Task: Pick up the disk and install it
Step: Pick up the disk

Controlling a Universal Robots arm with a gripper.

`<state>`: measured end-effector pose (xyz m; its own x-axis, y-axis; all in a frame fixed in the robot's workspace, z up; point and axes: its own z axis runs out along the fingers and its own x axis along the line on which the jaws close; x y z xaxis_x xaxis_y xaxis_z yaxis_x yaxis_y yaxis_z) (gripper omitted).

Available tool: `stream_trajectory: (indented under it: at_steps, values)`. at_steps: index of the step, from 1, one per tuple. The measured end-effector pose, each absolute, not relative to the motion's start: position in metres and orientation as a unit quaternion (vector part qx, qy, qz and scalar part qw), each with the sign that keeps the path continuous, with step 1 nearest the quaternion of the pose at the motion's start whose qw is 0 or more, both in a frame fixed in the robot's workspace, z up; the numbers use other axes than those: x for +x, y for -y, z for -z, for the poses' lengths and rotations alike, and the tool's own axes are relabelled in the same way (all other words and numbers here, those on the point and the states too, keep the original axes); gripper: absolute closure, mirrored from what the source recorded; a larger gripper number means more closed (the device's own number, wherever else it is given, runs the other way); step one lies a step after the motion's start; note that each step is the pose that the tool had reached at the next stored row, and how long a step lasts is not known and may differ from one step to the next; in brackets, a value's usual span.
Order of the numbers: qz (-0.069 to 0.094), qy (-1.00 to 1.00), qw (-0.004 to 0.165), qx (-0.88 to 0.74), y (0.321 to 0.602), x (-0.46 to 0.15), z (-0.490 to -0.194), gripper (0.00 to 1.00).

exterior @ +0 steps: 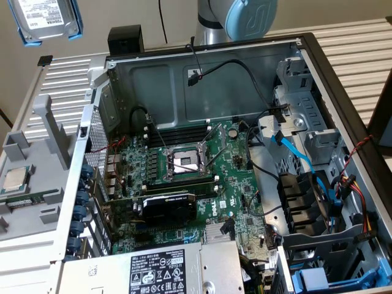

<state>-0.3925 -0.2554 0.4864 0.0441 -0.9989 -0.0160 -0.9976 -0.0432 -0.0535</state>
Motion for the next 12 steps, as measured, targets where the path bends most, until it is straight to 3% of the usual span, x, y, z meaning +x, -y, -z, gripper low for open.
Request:
stream_trajectory:
  at_steps: [12]
  values:
    - [0.013,-0.691,0.025,-0.722,0.257,-0.348,-0.496,0.63]
